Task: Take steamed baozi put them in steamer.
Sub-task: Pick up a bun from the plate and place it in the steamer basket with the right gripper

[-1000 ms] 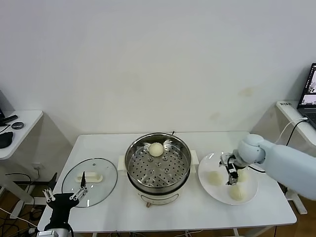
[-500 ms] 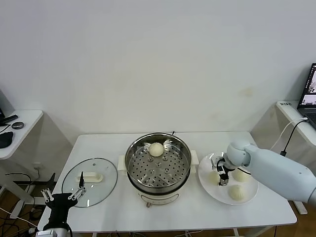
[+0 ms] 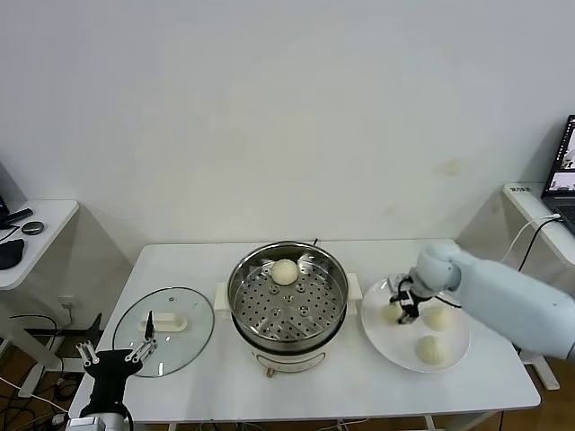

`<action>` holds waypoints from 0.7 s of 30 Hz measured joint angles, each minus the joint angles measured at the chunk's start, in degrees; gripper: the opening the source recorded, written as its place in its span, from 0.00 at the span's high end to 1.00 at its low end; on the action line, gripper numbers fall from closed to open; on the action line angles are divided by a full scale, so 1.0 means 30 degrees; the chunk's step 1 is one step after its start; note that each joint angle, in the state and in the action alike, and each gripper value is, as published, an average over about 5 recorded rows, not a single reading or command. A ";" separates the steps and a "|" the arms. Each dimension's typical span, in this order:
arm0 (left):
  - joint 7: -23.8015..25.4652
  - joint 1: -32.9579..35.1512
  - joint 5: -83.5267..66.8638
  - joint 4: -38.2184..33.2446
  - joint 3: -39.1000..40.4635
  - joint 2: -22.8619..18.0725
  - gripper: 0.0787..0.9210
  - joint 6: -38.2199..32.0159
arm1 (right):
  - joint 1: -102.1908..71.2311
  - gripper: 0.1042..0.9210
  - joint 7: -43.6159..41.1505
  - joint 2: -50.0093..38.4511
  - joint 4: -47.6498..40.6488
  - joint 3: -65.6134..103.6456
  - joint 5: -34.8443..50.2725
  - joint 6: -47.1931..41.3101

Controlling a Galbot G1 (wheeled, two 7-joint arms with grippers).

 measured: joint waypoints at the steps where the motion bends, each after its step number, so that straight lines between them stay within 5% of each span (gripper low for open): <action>1: 0.0004 -0.0046 -0.0003 0.0029 0.0038 0.0032 0.12 0.0005 | 0.0518 0.50 -0.0037 -0.0132 0.0143 -0.0212 0.0302 -0.0082; 11: 0.0061 -0.0671 -0.0004 0.0511 0.0561 0.0328 0.12 0.0053 | 0.8207 0.48 0.0354 0.0230 0.2219 -0.4115 0.5082 -0.2093; 21: 0.0087 -0.1211 0.0400 0.0921 0.0648 0.0333 0.12 0.0054 | 1.2610 0.47 0.2333 0.3792 0.4197 -0.7279 1.0423 -0.5273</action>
